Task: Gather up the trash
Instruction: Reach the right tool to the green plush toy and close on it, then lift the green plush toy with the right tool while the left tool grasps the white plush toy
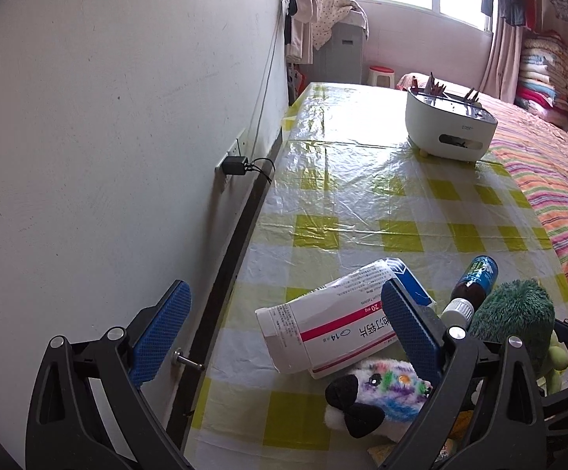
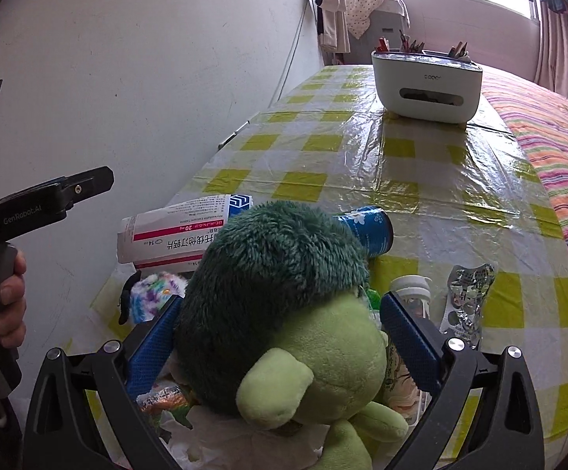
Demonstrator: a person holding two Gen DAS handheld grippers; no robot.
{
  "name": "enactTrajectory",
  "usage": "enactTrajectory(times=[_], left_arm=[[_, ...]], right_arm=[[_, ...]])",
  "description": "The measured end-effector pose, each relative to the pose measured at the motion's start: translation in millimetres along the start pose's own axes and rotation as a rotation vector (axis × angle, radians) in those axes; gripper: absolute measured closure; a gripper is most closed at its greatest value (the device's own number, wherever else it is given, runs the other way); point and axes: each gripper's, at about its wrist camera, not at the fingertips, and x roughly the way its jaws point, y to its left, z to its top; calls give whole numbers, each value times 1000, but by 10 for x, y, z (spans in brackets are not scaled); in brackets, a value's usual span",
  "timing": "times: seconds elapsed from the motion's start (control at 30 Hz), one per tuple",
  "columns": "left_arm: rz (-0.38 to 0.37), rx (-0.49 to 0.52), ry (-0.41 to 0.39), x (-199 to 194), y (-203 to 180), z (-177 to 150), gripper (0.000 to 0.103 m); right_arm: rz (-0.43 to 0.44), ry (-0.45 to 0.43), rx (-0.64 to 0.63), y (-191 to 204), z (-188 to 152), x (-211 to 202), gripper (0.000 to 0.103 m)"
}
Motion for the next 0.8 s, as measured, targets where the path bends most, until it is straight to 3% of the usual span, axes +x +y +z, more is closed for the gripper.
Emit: enactTrajectory(times=[0.1, 0.23, 0.33, 0.4, 0.5, 0.6, 0.8], left_arm=[[-28, -45, 48, 79, 80, -18, 7], [-54, -91, 140, 209, 155, -60, 7], [-68, -77, 140, 88, 194, -92, 7], [-149, -95, 182, 2, 209, -178, 7], [-350, -173, 323, 36, 169, -376, 7], [-404, -226, 398, 81, 98, -469, 8], [-441, -405, 523, 280, 44, -582, 8]], right_arm=[[6, -30, 5, -7, -25, -73, 26], [-8, -106, -15, 18, -51, -273, 28], [-21, -177, -37, 43, -77, -525, 28], [-24, -222, -48, 48, -89, -702, 28], [-31, -286, -51, 33, -120, -952, 28], [-30, -327, -30, -38, -145, -1124, 28], [-15, -347, 25, -220, -169, -1245, 28]])
